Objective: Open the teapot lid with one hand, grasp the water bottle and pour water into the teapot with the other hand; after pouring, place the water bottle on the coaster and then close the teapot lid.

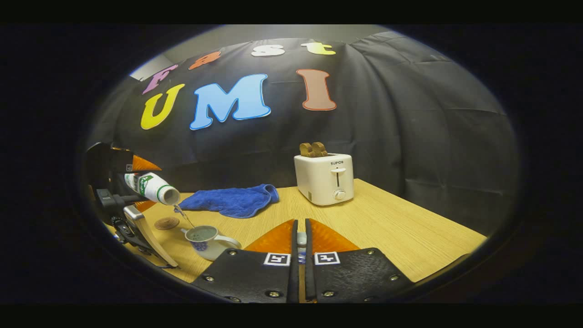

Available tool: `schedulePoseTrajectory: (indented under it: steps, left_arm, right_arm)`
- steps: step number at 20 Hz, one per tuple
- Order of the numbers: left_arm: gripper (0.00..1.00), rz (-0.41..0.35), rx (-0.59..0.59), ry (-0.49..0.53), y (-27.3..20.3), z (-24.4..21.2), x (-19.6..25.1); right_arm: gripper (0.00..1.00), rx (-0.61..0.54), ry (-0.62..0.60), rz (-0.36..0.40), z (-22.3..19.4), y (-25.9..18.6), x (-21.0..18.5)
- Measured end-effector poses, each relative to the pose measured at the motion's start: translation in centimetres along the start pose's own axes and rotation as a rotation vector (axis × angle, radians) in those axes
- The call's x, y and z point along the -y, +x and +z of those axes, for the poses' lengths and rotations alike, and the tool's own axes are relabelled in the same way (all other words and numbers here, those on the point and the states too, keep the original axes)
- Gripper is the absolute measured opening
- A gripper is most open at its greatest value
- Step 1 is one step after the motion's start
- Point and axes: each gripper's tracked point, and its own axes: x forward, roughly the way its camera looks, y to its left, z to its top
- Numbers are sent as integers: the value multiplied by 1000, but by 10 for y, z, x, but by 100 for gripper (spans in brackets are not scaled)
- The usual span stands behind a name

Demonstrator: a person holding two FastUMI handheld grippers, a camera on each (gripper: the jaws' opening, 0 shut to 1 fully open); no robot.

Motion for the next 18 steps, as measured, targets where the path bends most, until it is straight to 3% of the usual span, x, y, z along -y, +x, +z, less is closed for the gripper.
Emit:
schedulePoseTrajectory:
  steps: [1, 5, 6, 7, 8, 10, 11, 12, 13, 15, 16, 17, 18]
  left_arm:
    - [92, 3, -1, 4, 1, 0, -1]
    - [86, 8, -6, 12, 2, -2, -3]
    - [80, 10, -7, 15, 2, -2, -4]
    - [80, 13, -9, 19, 2, -2, -5]
    - [86, 16, -9, 23, 1, -2, -5]
    - [86, 21, -9, 29, 2, -2, -6]
    - [86, 23, -9, 32, 2, -2, -7]
    - [92, 26, -8, 37, 2, -1, -7]
    - [86, 30, -9, 43, 2, -2, -8]
    - [90, 36, -11, 54, 2, -2, -9]
    - [89, 38, -11, 57, 1, -1, -9]
    - [87, 38, -11, 62, 2, -2, -10]
    - [86, 40, -12, 68, 1, -1, -11]
  right_arm:
    - [22, -1, -2, 0, 0, 0, 0]
    - [22, -1, -2, 1, 0, 0, -1]
    - [5, -1, -2, 1, 0, 0, 0]
    - [22, -2, -2, 1, 0, 0, 0]
    - [22, -2, -3, 1, 0, 0, 0]
    - [22, -3, -4, 1, 0, 1, -1]
    - [5, -3, -5, 1, 0, 0, 0]
    - [22, -3, -5, 1, 0, 1, 0]
    - [22, -3, -5, 1, 0, 1, 0]
    - [22, -2, -6, 1, 1, 0, 0]
    - [5, -2, -7, 1, 0, 0, 0]
    - [22, -2, -6, 2, 0, 0, 0]
    - [22, -2, -6, 2, 0, 0, -1]
